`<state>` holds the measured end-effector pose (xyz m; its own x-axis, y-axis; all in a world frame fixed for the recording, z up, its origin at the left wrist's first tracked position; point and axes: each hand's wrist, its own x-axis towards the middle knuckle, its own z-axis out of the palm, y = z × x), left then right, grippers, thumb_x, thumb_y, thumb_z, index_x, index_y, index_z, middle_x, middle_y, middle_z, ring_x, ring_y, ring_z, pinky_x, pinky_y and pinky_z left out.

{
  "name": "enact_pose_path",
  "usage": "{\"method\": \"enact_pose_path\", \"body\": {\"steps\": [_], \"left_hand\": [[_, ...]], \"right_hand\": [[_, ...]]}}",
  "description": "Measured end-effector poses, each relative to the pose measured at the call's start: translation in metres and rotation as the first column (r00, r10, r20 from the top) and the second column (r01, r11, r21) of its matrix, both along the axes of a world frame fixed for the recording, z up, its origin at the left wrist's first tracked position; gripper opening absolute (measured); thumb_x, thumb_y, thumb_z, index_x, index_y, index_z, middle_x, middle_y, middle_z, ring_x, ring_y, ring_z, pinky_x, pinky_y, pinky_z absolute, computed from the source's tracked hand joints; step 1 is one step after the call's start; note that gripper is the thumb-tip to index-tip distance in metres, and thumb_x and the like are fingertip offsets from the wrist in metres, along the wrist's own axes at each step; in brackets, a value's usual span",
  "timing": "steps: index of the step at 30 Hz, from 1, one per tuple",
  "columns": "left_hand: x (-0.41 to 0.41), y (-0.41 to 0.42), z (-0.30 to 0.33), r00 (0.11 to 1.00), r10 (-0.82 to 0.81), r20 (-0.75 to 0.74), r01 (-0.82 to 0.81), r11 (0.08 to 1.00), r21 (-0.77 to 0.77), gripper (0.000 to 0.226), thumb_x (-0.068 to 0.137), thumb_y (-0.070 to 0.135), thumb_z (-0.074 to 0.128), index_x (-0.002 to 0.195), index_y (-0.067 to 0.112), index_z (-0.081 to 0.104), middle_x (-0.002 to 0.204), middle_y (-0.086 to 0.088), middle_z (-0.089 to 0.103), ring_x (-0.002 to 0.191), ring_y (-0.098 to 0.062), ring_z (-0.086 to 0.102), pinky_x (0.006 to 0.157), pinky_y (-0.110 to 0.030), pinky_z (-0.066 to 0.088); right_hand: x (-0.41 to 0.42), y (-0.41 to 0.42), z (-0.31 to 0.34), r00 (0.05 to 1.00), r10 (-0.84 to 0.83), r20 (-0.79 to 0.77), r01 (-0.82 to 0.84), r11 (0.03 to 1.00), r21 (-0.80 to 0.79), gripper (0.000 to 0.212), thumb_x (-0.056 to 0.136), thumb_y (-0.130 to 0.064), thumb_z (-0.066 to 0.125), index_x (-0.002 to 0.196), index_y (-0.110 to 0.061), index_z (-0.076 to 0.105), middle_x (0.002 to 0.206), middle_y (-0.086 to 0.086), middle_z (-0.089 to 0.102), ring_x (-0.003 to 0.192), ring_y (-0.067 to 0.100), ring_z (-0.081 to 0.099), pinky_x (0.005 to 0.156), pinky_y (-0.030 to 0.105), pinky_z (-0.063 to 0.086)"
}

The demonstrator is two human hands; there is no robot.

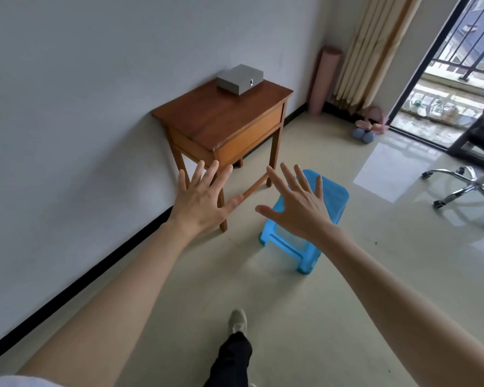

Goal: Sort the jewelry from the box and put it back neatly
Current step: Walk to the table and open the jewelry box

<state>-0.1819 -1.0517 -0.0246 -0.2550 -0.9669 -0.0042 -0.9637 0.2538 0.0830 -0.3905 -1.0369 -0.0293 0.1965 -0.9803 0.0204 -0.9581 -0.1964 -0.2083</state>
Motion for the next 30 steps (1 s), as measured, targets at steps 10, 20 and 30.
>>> {"method": "enact_pose_path", "body": {"steps": [10,20,30], "left_hand": [[-0.016,-0.194,-0.014,0.999,-0.029,-0.043,0.029,1.000,-0.001,0.082,0.075,0.075,0.004,0.147,0.036,0.001,0.158,0.001,0.002,0.145,-0.023,-0.006,0.112,-0.055,-0.006],[-0.031,-0.349,-0.011,0.997,-0.068,-0.032,0.069,0.997,0.024,0.080,0.077,0.073,0.006,0.147,0.035,0.000,0.158,0.001,0.000,0.145,-0.022,-0.008,0.112,-0.053,-0.007],[-0.042,-0.502,-0.025,0.999,-0.017,-0.040,0.019,0.998,0.057,0.070,0.087,0.066,0.015,0.147,0.034,-0.001,0.158,0.000,-0.002,0.144,-0.022,-0.010,0.113,-0.054,-0.006]], "right_hand": [[-0.017,-0.178,0.003,0.999,-0.037,-0.008,0.037,0.999,0.011,0.083,0.083,-0.070,0.037,0.146,-0.038,-0.005,0.158,-0.001,-0.005,0.145,0.023,-0.011,0.114,0.059,-0.006],[-0.031,-0.335,-0.004,0.998,-0.063,-0.012,0.063,0.998,0.024,0.083,0.081,-0.072,0.035,0.146,-0.039,-0.005,0.158,-0.002,-0.005,0.145,0.022,-0.011,0.114,0.058,-0.007],[-0.042,-0.499,-0.020,1.000,-0.010,-0.016,0.010,0.999,0.039,0.084,0.081,-0.072,0.035,0.146,-0.039,-0.006,0.158,-0.001,-0.006,0.145,0.023,-0.012,0.114,0.058,-0.007]]}}
